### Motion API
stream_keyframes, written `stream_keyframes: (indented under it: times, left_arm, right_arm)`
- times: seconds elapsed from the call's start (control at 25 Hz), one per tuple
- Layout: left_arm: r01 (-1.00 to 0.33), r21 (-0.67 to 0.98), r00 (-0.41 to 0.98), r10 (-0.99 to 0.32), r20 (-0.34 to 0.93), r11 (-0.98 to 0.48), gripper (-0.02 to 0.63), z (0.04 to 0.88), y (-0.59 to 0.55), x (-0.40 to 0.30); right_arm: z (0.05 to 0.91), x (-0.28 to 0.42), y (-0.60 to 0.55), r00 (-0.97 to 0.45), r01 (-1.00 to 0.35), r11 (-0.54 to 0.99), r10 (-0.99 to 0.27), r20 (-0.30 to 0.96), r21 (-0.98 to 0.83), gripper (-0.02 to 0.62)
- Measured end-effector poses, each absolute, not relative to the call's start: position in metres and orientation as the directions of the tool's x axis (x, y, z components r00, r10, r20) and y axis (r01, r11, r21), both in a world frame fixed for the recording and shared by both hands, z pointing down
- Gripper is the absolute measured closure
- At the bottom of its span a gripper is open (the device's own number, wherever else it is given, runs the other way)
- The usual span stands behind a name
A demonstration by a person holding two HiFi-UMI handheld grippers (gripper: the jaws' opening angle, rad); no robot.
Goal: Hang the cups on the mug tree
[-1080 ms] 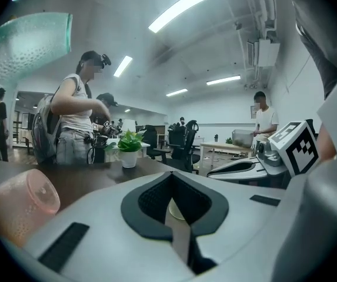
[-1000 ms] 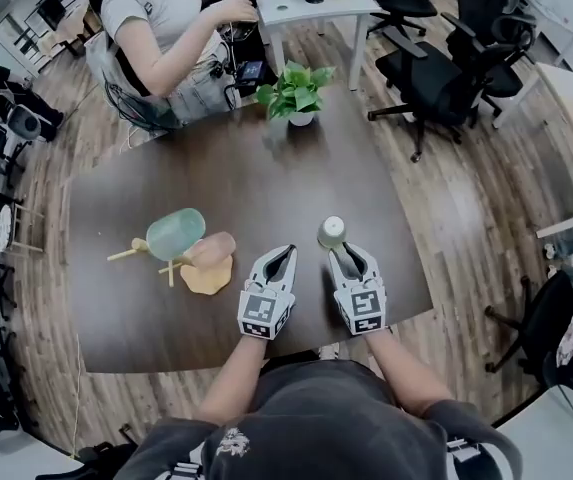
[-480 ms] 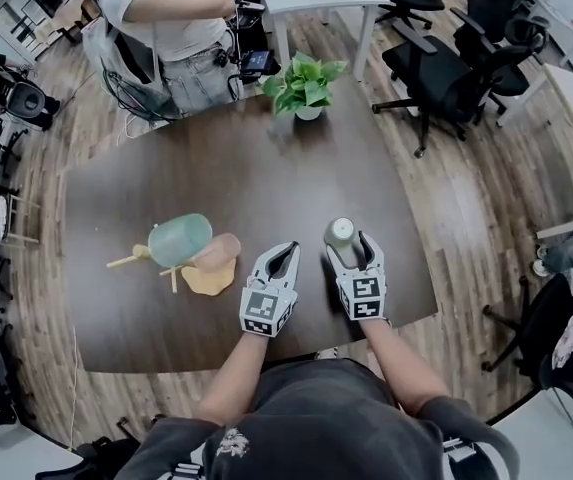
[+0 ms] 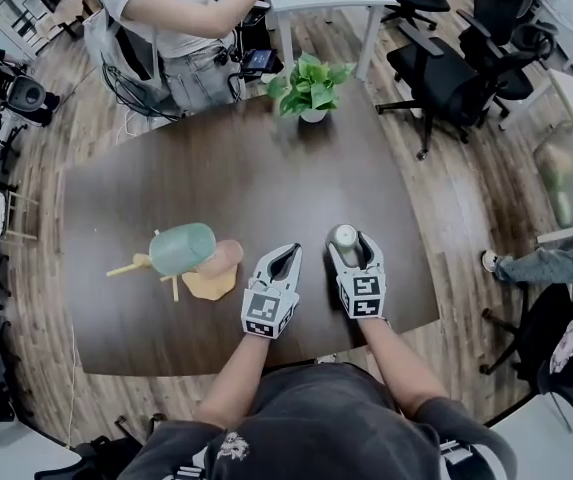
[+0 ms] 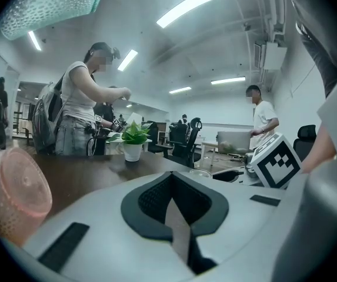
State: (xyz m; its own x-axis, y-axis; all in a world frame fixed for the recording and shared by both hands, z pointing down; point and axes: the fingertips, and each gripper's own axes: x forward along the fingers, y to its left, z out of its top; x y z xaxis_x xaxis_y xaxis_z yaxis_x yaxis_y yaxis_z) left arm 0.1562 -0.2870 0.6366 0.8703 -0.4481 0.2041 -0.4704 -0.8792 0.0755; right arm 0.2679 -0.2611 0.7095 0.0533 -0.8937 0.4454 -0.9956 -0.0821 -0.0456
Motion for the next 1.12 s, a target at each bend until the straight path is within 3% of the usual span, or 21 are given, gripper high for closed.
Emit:
stream_keyframes:
  times: [0.6,1.12]
  left_arm:
    - [-0.479,0.069,0.866,-0.458,0.200,-0.875,0.606,0.636,-0.266,0.144]
    - [-0.566,0.038,0.818,-0.555,0.153,-0.823,0.606,0.605,-0.210,0.104]
  right_arm:
    - [0.670,0.258,-0.243,0.031,-0.998,-0.048,-0.932,0.361,-0.038,0.299]
    - [0.604,0.224,-0.200,-0.053,-0.998,0.060,-0.974,0.221,0.024,0.299]
